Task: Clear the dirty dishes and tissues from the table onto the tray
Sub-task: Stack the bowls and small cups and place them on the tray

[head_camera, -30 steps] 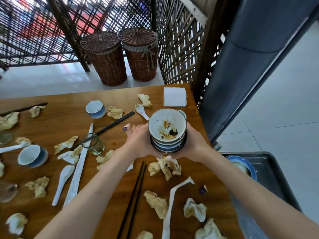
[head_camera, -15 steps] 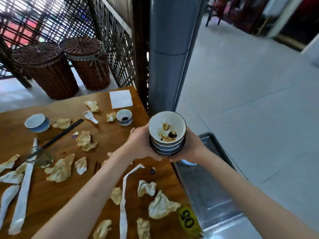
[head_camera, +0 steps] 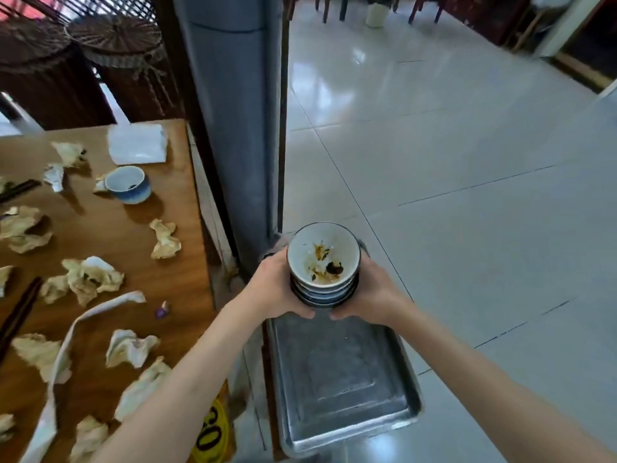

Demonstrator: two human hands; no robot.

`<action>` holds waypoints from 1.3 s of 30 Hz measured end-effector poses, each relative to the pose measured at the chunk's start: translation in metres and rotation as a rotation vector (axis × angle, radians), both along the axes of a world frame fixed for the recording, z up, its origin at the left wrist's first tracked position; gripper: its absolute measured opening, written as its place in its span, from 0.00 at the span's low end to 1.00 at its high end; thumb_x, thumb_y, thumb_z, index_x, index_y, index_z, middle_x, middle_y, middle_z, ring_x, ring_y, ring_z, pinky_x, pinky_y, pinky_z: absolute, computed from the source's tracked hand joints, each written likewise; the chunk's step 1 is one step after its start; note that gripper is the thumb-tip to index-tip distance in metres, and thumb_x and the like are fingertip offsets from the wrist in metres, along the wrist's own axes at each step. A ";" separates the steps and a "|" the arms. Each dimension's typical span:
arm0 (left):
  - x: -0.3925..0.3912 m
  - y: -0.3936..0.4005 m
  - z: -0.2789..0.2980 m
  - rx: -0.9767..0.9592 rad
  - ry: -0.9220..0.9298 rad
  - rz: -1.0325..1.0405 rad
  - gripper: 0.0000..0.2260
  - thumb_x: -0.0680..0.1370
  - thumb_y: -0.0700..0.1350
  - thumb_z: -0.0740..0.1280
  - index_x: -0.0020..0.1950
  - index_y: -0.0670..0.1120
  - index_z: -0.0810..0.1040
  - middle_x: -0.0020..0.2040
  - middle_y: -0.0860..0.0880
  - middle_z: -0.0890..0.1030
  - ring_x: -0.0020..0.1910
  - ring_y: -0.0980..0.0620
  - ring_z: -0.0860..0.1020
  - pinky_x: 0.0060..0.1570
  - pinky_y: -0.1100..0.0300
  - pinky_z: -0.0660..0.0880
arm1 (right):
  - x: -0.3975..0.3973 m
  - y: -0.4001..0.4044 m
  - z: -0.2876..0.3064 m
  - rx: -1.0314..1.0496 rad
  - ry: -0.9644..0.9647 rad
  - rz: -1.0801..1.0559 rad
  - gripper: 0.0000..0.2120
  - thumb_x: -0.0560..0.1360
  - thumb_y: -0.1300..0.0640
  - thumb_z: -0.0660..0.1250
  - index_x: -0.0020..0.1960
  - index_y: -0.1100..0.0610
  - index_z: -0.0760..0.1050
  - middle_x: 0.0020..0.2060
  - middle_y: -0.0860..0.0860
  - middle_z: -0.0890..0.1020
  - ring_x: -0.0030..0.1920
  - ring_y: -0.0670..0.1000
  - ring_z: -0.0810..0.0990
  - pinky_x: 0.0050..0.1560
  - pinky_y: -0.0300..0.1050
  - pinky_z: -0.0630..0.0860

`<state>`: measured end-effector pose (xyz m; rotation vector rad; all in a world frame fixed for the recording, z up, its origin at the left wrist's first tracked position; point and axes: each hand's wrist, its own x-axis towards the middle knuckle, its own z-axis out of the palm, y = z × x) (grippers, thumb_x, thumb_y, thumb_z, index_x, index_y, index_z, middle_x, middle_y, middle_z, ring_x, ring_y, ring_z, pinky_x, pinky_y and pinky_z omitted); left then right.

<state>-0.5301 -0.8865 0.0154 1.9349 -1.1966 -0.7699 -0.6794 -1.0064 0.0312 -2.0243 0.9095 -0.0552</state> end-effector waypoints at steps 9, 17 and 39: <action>-0.058 -0.014 -0.082 0.102 0.044 0.105 0.41 0.50 0.41 0.82 0.62 0.44 0.76 0.54 0.53 0.79 0.56 0.54 0.75 0.56 0.65 0.70 | -0.045 -0.022 -0.083 0.087 0.006 0.068 0.53 0.49 0.63 0.82 0.70 0.50 0.63 0.57 0.43 0.74 0.57 0.45 0.71 0.53 0.33 0.65; -0.075 0.011 -0.173 0.259 0.054 0.222 0.45 0.49 0.45 0.82 0.65 0.45 0.73 0.55 0.53 0.79 0.59 0.50 0.75 0.57 0.51 0.74 | -0.055 -0.002 -0.174 0.189 0.013 0.102 0.54 0.50 0.65 0.81 0.71 0.50 0.61 0.59 0.46 0.73 0.60 0.47 0.71 0.60 0.45 0.71; -0.050 0.017 -0.299 0.346 -0.255 0.329 0.44 0.50 0.55 0.82 0.63 0.49 0.70 0.38 0.62 0.56 0.47 0.54 0.61 0.51 0.56 0.63 | -0.013 -0.003 -0.328 0.108 0.057 0.116 0.53 0.48 0.60 0.81 0.68 0.48 0.60 0.52 0.39 0.70 0.55 0.42 0.68 0.52 0.39 0.66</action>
